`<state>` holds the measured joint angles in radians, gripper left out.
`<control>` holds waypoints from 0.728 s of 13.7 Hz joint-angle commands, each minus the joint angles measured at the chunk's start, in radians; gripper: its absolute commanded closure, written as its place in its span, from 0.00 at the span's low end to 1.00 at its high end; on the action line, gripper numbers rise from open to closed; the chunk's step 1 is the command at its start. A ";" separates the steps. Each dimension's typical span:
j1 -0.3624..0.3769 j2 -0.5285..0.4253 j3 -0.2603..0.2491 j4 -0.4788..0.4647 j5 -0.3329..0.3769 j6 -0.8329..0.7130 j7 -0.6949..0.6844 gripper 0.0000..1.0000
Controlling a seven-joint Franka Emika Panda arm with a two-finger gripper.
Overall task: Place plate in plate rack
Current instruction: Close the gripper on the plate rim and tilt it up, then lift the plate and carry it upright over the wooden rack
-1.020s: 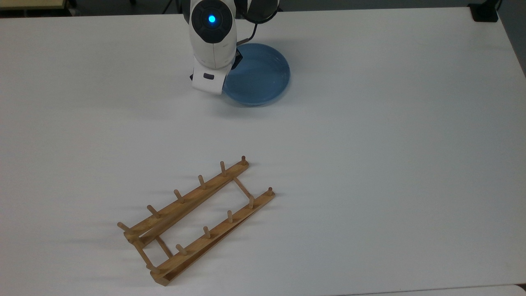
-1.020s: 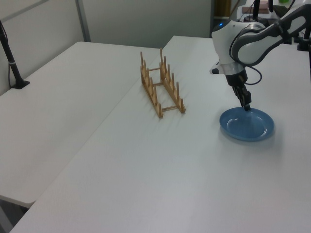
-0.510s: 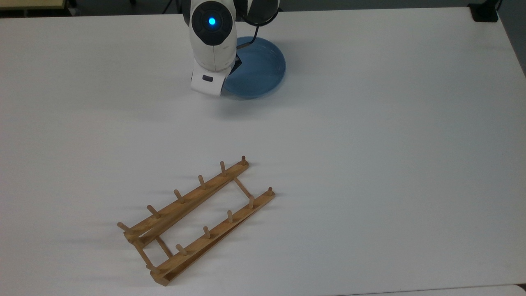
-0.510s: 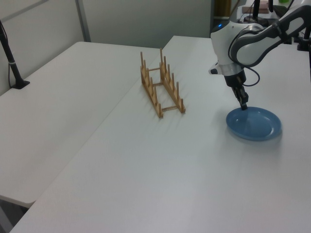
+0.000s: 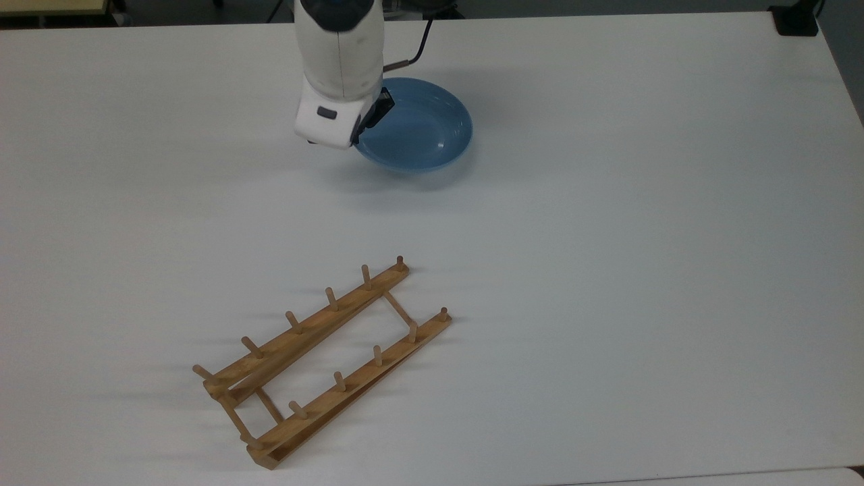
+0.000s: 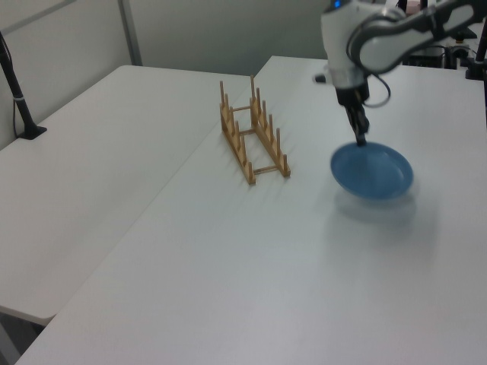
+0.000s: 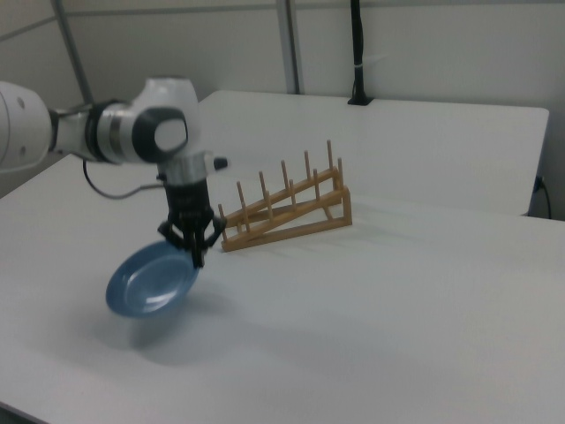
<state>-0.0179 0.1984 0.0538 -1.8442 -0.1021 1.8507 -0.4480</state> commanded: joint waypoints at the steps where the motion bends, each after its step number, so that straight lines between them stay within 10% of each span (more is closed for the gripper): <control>1: 0.012 0.007 0.003 0.161 -0.002 -0.076 0.070 1.00; 10: 0.010 0.019 0.000 0.388 -0.049 0.111 0.567 1.00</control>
<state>-0.0115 0.1991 0.0559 -1.4990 -0.1024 1.8658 -0.0583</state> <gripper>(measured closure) 0.960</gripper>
